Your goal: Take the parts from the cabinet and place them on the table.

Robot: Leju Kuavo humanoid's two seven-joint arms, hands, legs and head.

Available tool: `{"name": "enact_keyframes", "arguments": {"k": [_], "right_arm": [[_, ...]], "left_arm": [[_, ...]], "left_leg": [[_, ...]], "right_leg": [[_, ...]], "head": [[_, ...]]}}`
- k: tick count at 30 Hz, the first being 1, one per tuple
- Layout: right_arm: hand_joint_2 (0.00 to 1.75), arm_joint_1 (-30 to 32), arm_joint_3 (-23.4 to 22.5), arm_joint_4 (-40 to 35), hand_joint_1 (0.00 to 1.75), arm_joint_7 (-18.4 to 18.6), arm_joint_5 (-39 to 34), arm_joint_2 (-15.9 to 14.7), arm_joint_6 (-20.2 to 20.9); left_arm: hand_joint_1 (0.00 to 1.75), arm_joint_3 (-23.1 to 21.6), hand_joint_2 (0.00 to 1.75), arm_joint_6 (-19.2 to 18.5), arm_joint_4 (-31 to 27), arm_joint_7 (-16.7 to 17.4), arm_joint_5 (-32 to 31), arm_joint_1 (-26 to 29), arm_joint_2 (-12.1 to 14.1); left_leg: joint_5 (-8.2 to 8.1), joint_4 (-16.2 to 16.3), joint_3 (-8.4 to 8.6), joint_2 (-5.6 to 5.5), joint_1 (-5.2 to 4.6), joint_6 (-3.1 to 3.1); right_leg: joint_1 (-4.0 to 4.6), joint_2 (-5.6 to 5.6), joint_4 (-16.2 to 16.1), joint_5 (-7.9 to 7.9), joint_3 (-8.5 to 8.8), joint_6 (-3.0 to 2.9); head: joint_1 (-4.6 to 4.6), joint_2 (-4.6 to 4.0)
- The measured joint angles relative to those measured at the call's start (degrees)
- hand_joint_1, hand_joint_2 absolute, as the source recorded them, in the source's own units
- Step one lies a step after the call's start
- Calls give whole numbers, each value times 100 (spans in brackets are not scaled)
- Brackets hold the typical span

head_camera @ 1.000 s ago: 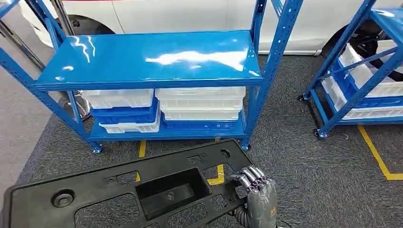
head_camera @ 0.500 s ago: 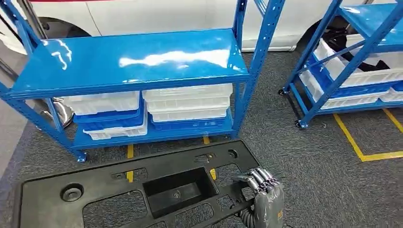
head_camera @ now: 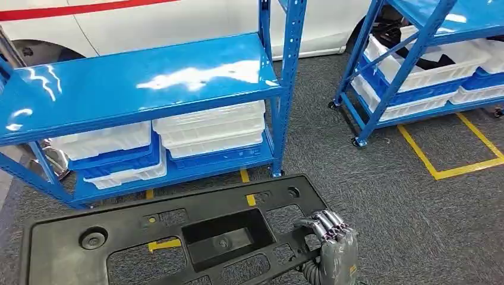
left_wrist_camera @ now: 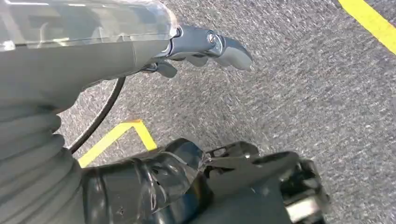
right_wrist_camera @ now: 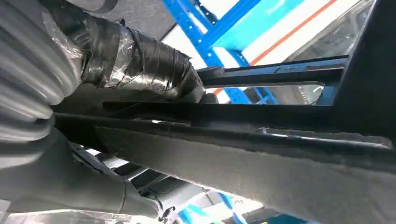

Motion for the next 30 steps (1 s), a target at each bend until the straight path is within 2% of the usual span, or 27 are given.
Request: {"name": "enact_keyframes", "arguments": {"k": [1,2,3,4,6,7,8,9,10,11,12,13,14,15,16,17,18,19,20,23,24,25,26,27,28,29,30], "right_arm": [[175,0,0,-2,175,0,0,0,0],[175,-1,0,-2,175,0,-2,0,0],[175,-1,0,-4,175,0,-2,0,0],[175,-6,0,-9,175,0,-2,0,0],[175,4,-2,-17,175,0,-7,0,0],[175,15,-4,-17,175,0,-9,0,0],[175,27,-11,-20,175,0,-9,0,0],[175,43,-29,-31,175,0,-9,0,-2],[175,43,-53,-44,175,0,-9,2,-2],[175,39,-63,-46,175,0,-13,2,-2],[175,43,-72,-46,175,0,-15,0,-2],[175,57,-76,-46,175,0,-17,0,-2],[175,63,-79,-46,175,-4,-24,2,-2],[175,70,-81,-46,175,-18,-37,2,-2],[175,74,-90,-46,175,-37,-52,2,-2],[175,78,-96,-48,175,-59,-63,2,-2],[175,81,-107,-57,175,-79,-77,2,-2],[175,79,-127,-68,175,-107,-94,7,-2],[175,81,-138,-79,175,-125,-105,24,-2],[175,135,-190,-90,175,-162,-120,55,-2],[175,156,-214,-118,175,-168,-120,68,-2],[175,164,-236,-138,175,-175,-122,90,-7],[175,158,-245,-144,175,-188,-122,114,-9],[175,168,-254,-149,175,-210,-125,142,-9],[175,183,-271,-160,175,-230,-131,157,-7],[175,197,-286,-162,175,-260,-144,162,-9],[175,221,-317,-162,175,-286,-155,181,-7]], "left_arm": [[0,2,175,0,0,0,4,0,2],[0,2,175,2,0,0,2,-3,4],[0,2,175,2,0,0,4,-2,4],[0,4,175,0,0,2,4,12,4],[0,4,175,0,0,0,2,-25,4],[0,4,175,0,0,4,4,-23,4],[0,6,175,0,0,4,4,-18,2],[0,7,175,0,0,4,18,-17,-7],[0,7,175,0,0,2,20,-20,-9],[0,7,175,0,0,2,20,-16,-11],[0,7,175,0,0,4,20,-11,-11],[0,7,175,0,0,7,20,0,-9],[0,9,175,0,0,7,22,4,-9],[0,9,175,0,0,9,22,2,-9],[0,9,175,0,0,9,22,-2,-11],[0,9,175,0,0,9,20,-6,-13],[0,9,175,0,0,9,20,-6,-18],[0,9,175,0,0,7,20,1,-17],[0,13,175,0,0,9,20,1,-17],[0,15,175,2,0,11,22,-17,-17],[0,15,175,2,0,9,20,-29,-17],[0,15,175,0,0,9,20,-27,-17],[0,17,175,0,0,7,22,-19,-20],[0,20,175,0,0,7,22,-14,-20],[0,22,175,2,0,7,24,-11,-17],[0,26,175,2,0,7,28,-2,-17],[0,28,175,4,0,7,28,9,-17]], "left_leg": [[237,-347,164,-7,4,10],[537,-898,430,-56,7,25],[743,-1360,638,-228,16,46],[675,-1532,705,-413,12,71],[674,-1608,726,-347,-6,93],[682,-1604,723,-310,-17,121],[719,-1656,735,-260,5,168],[761,-1707,754,-170,41,226],[776,-1732,758,-139,32,272],[778,-1732,748,-73,20,283],[770,-1730,746,-8,7,297],[766,-1728,744,74,-4,302],[762,-1724,744,148,-7,305],[754,-1723,748,218,-8,301],[741,-1716,755,282,-7,296],[724,-1708,767,334,-7,279],[699,-1694,791,385,-8,253],[674,-1678,793,426,-31,214],[641,-1628,783,472,-73,174],[621,-1656,830,684,-78,118],[551,-1629,812,667,-54,76],[427,-1486,785,362,-33,43],[190,-1108,620,128,-21,28],[-40,-637,405,40,-12,15],[-213,-209,200,7,-10,4],[-264,72,60,1,-10,3],[-161,80,43,0,-10,8]], "right_leg": [[-4,53,7,1,6,2],[-7,118,18,1,14,5],[-12,162,25,2,9,22],[18,203,49,7,-16,62],[-12,293,35,51,-68,147],[-24,338,9,78,-68,190],[0,390,1,96,-76,230],[-22,303,65,37,-90,234],[3,64,248,-116,-179,251],[1,-36,606,-345,-351,258],[-7,-79,1073,-574,-566,272],[-19,-94,1496,-728,-759,290],[-26,-103,1679,-743,-840,305],[-31,-119,1600,-637,-789,314],[-32,-152,1289,-434,-615,311],[-31,-221,867,-222,-380,300],[-27,-363,359,-10,-94,275],[30,-709,101,-78,32,235],[86,-720,40,-64,23,178],[86,-504,45,-61,-21,100],[34,-432,-10,-23,10,37],[33,-376,-19,-13,5,20],[26,-314,-18,-4,-6,-24],[27,-233,-18,-1,-12,-30],[33,-161,-16,-1,-16,-32],[38,-81,-9,1,-16,-33],[39,2,-2,1,-11,-33]], "head": [[0,0],[-2,0],[0,0],[0,0],[4,0],[-2,0],[4,0],[0,0],[26,0],[26,0],[31,0],[28,0],[28,0],[28,0],[28,0],[31,0],[28,0],[31,0],[26,0],[22,0],[22,0],[24,0],[17,0],[20,0],[22,0],[20,0],[22,0]]}}
